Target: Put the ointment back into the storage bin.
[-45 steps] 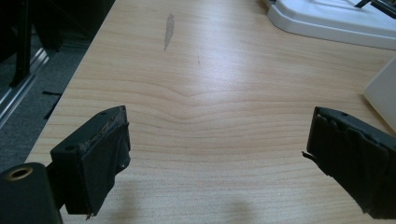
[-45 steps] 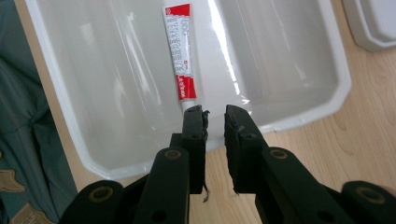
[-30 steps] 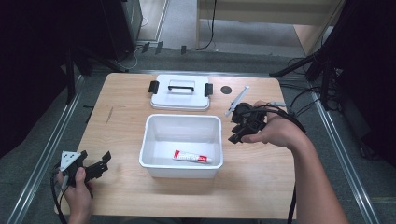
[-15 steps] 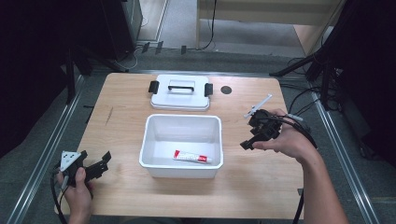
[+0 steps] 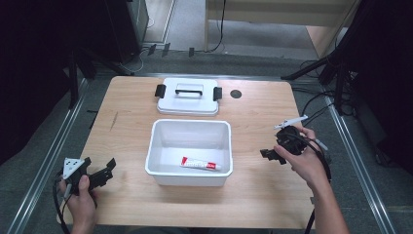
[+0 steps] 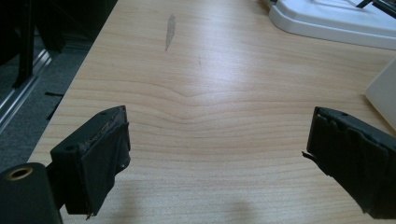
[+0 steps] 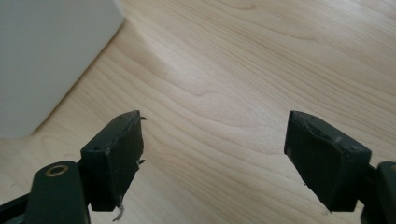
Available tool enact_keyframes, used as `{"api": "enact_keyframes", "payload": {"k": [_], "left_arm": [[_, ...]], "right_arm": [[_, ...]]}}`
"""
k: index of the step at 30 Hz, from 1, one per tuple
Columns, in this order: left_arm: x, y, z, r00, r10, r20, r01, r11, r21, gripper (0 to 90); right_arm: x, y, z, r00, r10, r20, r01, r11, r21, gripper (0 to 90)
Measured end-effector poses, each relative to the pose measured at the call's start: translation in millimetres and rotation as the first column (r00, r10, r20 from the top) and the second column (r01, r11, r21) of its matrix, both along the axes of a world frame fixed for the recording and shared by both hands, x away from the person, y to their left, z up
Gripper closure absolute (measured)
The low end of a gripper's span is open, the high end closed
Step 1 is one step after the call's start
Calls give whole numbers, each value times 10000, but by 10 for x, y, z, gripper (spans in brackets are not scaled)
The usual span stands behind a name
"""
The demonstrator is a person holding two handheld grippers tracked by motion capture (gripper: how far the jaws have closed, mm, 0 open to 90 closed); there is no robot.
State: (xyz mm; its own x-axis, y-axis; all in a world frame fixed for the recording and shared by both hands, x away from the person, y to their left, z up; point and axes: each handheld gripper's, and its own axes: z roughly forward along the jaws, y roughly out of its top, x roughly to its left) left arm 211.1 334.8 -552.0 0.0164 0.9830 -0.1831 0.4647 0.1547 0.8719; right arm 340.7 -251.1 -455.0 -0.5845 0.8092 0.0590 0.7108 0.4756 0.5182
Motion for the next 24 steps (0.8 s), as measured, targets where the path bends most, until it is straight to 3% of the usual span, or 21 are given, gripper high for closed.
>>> {"api": "enact_keyframes", "payload": {"k": [7,16,24], "left_arm": [[-3,2,1,10000,11,7,-11,10000,-14,65],[-5,3,2,10000,15,2,-15,10000,-29,65],[-5,2,2,10000,29,6,-29,10000,-38,65]], "right_arm": [[-121,-223,-249,9915,-1201,507,1159,9902,781,209],[-319,-445,-501,9798,-1713,1032,1580,9794,1253,214],[-512,-725,-639,9553,-2399,1729,2000,9548,2199,222]]}}
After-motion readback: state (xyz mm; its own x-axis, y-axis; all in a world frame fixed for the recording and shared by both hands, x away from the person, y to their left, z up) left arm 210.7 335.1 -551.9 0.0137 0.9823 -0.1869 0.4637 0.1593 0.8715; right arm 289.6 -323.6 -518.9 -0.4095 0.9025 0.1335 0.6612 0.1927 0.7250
